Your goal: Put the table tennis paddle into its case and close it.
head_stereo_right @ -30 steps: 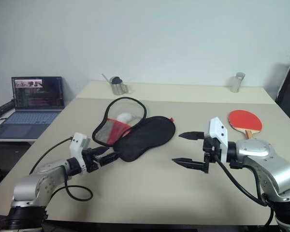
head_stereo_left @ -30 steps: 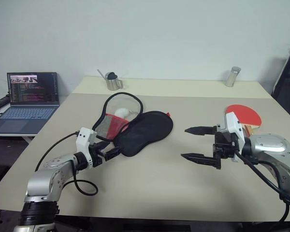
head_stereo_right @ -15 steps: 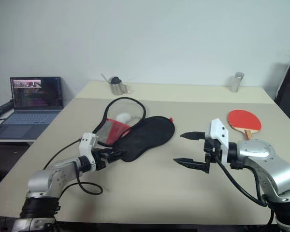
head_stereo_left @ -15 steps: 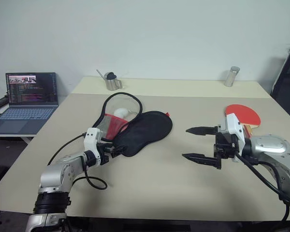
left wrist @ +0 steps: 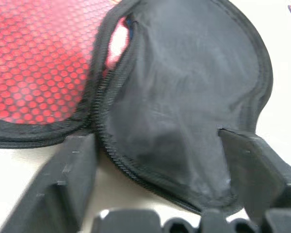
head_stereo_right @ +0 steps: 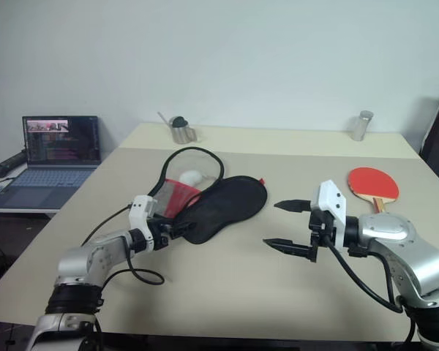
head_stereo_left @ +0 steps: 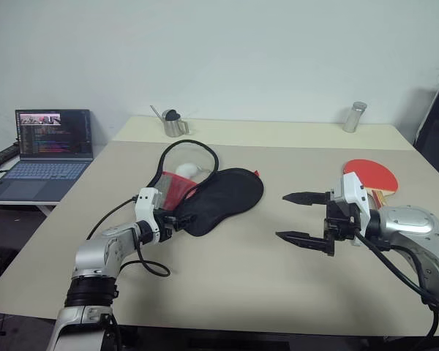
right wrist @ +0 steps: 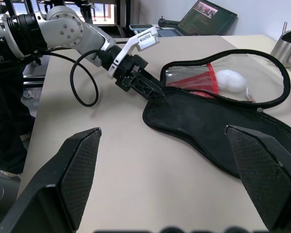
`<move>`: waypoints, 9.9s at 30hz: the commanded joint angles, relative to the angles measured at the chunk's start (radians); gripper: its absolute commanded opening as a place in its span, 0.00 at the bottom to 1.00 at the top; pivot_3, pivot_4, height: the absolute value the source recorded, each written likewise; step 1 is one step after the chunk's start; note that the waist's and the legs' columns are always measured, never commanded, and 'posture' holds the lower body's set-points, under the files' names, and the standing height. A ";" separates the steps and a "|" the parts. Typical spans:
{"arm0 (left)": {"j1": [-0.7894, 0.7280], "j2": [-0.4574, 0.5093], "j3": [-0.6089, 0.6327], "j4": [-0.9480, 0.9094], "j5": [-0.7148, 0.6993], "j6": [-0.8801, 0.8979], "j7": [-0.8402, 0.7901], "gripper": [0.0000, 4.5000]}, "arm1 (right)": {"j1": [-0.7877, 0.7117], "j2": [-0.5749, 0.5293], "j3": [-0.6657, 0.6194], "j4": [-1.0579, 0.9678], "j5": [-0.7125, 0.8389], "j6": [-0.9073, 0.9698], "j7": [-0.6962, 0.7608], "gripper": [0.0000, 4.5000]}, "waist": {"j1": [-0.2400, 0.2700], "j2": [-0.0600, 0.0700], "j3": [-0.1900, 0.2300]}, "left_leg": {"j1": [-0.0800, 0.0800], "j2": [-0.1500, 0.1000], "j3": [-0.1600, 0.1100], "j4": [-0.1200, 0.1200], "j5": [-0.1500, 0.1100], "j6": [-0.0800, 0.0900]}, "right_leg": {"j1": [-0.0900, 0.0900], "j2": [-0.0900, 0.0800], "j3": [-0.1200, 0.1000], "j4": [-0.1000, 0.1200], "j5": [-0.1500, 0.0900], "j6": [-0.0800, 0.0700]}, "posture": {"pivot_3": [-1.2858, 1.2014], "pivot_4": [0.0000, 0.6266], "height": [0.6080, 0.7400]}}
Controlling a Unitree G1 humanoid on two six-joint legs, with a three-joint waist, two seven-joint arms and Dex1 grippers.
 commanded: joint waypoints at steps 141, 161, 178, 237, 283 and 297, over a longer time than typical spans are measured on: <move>-0.072 0.102 -0.094 -0.220 0.041 -0.373 -0.397 0.72 | -0.284 0.088 0.143 0.565 -0.333 0.361 -0.288 0.01 | -0.025 -0.002 0.003 | -0.003 -0.001 0.001 -0.001 0.000 0.000 | -0.003 0.001 0.000 0.000 0.000 0.000 | 0.52 0.24 1.00; -0.101 0.081 -0.099 -0.235 0.028 -0.357 -0.386 0.72 | -0.212 0.075 -0.155 0.405 -0.260 0.466 -0.413 0.99 | -0.024 -0.001 0.003 | -0.003 -0.001 0.001 -0.001 0.000 0.000 | -0.003 0.001 0.000 0.001 0.000 0.000 | 0.52 0.24 1.00; -0.232 -0.001 -0.175 -0.150 0.077 -0.397 -0.394 0.72 | -0.453 0.068 -0.123 1.175 -0.508 0.022 -0.611 0.99 | -0.031 -0.001 0.003 | -0.002 0.000 0.005 -0.002 0.000 0.000 | -0.003 0.001 0.003 0.000 0.000 0.000 | 0.52 0.24 1.00; -0.188 0.014 -0.198 -0.248 -0.054 -0.287 -0.598 0.72 | 0.402 -0.050 -0.292 -0.122 -0.281 0.868 -0.408 0.30 | -0.026 0.000 0.003 | -0.001 0.000 0.001 0.000 0.000 0.000 | 0.000 0.003 0.001 0.001 -0.001 0.001 | 0.52 0.24 1.00; -0.086 0.266 -0.163 -0.378 -0.063 -0.256 -0.679 0.72 | 0.125 -0.017 -0.298 0.181 -0.320 0.747 -0.575 0.24 | -0.024 -0.005 0.001 | 0.002 0.002 0.004 0.002 0.000 0.000 | 0.001 0.005 0.005 0.000 0.000 0.003 | 0.52 0.24 1.00; -0.071 0.276 -0.150 -0.381 -0.061 -0.262 -0.656 0.72 | -0.148 0.073 -0.318 0.120 -0.284 0.899 -0.651 0.24 | -0.028 0.000 0.004 | -0.002 0.002 0.004 -0.001 0.000 0.000 | -0.004 0.005 0.004 0.001 0.000 0.001 | 0.52 0.24 1.00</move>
